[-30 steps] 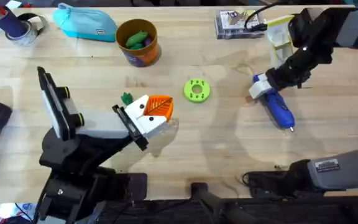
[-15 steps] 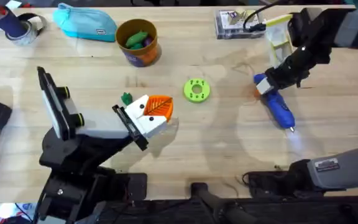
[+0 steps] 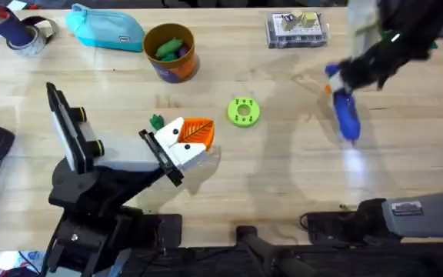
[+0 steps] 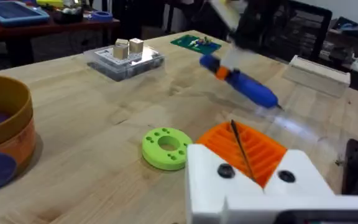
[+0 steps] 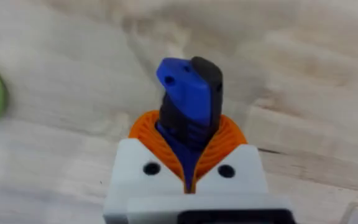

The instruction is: Pick up the gripper from the table and insert it into the empty holder that is missing its gripper. Then pick up a screw, insert it into the mounting hole, and use the screwdriver to tighten it. Finally, clean up the table by picking up the vegetable and placing it into the bucket.

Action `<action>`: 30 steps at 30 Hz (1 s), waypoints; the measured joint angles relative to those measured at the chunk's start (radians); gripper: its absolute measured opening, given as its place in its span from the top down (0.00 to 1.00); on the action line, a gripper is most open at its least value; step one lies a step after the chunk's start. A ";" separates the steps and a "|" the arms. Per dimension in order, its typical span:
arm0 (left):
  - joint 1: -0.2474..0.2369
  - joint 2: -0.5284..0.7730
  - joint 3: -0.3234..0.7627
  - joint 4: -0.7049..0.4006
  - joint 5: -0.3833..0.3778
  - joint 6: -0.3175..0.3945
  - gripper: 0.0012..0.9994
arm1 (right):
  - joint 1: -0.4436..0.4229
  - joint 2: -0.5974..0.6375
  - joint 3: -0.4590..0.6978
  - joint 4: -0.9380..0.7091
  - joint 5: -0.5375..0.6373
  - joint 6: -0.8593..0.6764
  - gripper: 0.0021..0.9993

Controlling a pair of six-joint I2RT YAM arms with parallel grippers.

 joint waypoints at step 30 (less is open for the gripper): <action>0.000 0.000 0.000 0.000 0.000 -0.001 0.99 | 0.719 -0.483 -0.213 0.926 -0.118 0.378 0.98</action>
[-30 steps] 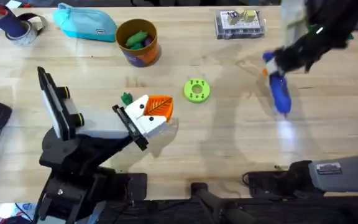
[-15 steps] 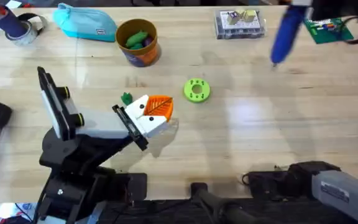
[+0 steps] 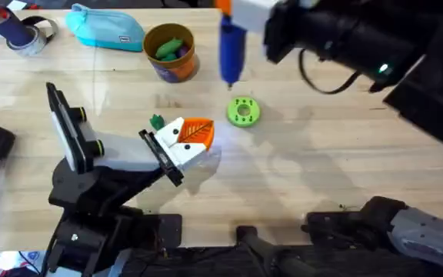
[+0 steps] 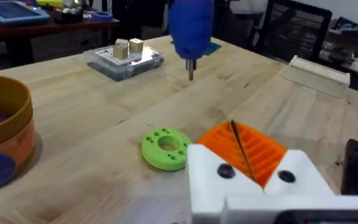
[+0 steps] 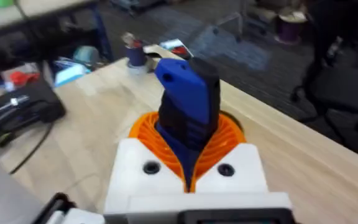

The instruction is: Pick up the gripper from the table and insert it into the empty holder that is missing its gripper. Then pick up a screw, insert it into the mounting hole, and use the screwdriver to tighten it. Finally, clean up the table by picking up the vegetable and placing it into the bucket.

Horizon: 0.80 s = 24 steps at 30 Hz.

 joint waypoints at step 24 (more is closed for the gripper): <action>0.000 0.000 0.000 0.000 0.000 -0.002 0.99 | 0.279 0.000 -0.108 0.330 -0.114 0.068 0.98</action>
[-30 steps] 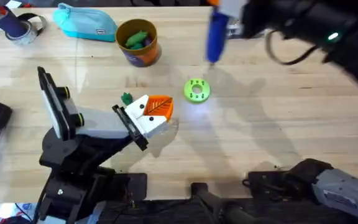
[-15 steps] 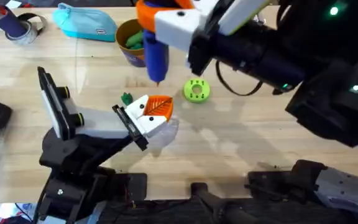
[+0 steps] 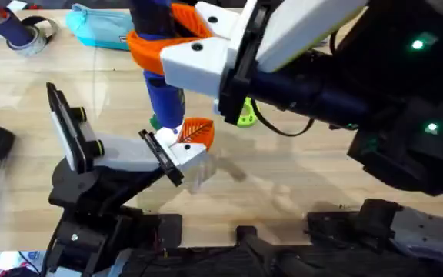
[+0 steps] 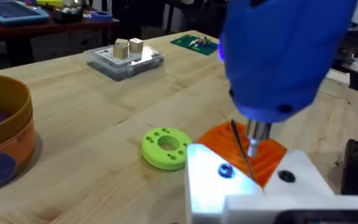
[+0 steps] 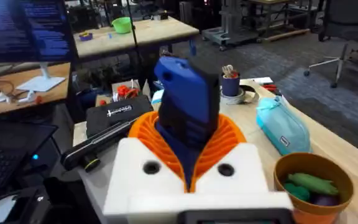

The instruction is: Pick up the gripper from the table and insert it into the empty holder that is missing its gripper. Then pick up a screw, insert it into the mounting hole, and use the screwdriver to tighten it. Finally, clean up the table by picking up the vegetable and placing it into the bucket.

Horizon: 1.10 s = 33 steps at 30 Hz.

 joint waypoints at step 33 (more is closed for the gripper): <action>0.000 0.000 0.000 0.000 0.000 0.000 0.99 | 0.000 0.050 0.000 0.019 0.000 -0.016 0.98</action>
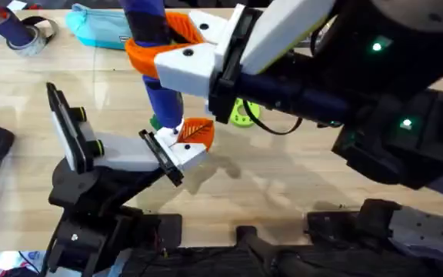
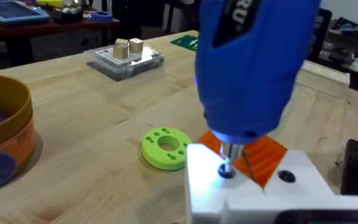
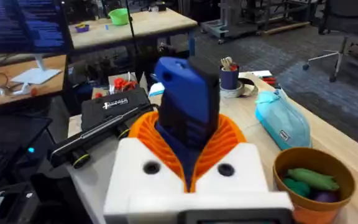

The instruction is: Pick up the gripper from the table and insert it into the empty holder that is missing its gripper. Then pick up a screw, insert it into the mounting hole, and use the screwdriver to tighten it. Finally, clean up the table by picking up the vegetable and placing it into the bucket.

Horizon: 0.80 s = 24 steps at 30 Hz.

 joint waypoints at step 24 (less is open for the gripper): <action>0.000 0.000 0.000 0.000 0.003 0.000 0.99 | -0.020 0.000 0.000 -0.020 -0.053 -0.014 0.98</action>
